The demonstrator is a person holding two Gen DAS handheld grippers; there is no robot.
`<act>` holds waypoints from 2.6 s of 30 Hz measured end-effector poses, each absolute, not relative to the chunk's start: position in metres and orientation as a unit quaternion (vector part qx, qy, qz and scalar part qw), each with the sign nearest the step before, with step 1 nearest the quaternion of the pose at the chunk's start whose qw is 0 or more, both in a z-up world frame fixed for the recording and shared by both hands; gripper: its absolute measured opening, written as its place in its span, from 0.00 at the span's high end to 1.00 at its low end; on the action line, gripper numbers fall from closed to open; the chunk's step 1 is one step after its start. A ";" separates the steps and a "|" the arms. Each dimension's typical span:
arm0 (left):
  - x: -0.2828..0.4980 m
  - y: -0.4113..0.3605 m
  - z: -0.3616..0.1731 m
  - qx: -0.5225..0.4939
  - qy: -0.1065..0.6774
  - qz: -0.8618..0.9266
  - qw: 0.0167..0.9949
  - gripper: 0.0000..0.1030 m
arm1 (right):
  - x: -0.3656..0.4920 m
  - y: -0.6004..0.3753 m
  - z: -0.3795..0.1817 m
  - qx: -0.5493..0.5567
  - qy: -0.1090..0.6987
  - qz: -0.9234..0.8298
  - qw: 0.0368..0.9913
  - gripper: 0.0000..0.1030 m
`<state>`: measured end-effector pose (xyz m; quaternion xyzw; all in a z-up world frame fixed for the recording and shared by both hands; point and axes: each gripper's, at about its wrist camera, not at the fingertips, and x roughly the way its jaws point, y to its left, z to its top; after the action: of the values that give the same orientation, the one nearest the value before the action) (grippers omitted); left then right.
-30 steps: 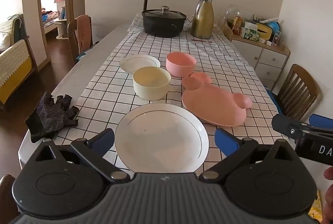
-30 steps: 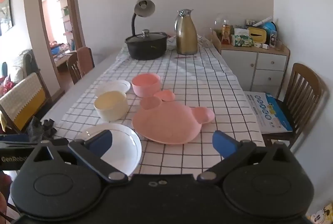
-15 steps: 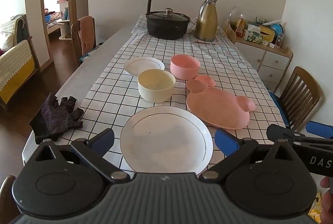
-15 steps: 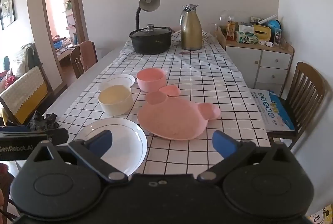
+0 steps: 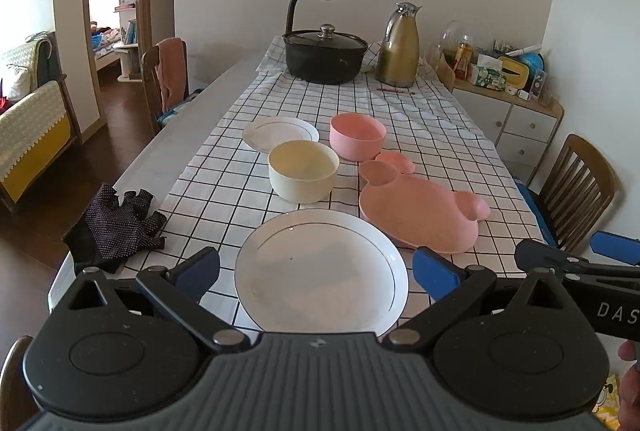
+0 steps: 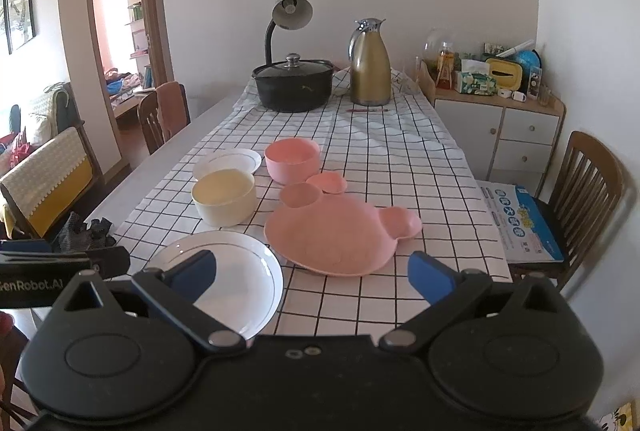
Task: Organize plates and bowls
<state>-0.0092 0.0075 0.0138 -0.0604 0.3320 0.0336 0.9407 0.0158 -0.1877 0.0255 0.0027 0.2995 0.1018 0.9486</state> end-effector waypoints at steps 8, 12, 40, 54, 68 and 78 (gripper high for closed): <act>-0.015 0.005 0.015 -0.057 0.334 0.029 0.941 0.00 | 0.014 -0.189 0.027 0.007 0.304 0.101 0.947 0.01; -0.015 0.006 0.014 -0.060 0.336 0.029 0.940 0.00 | 0.012 -0.190 0.028 0.008 0.306 0.101 0.947 0.01; -0.011 0.015 0.007 -0.069 0.345 0.033 0.935 0.00 | 0.013 -0.185 0.024 0.009 0.315 0.095 0.944 0.01; 0.004 0.016 -0.003 -0.068 0.358 0.031 0.931 0.00 | 0.027 -0.181 0.018 0.004 0.318 0.102 0.942 0.01; 0.056 0.045 -0.055 -0.049 0.379 0.019 0.924 0.00 | 0.088 -0.166 -0.040 0.016 0.386 0.146 0.911 0.06; 0.096 0.080 -0.105 -0.053 0.433 0.050 0.898 0.00 | 0.126 -0.151 -0.087 0.001 0.437 0.166 0.884 0.24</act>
<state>0.0960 0.0796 -0.1053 -0.0533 0.4330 0.0502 0.8984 0.1256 -0.1514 -0.0873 0.0009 0.4375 0.1656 0.8838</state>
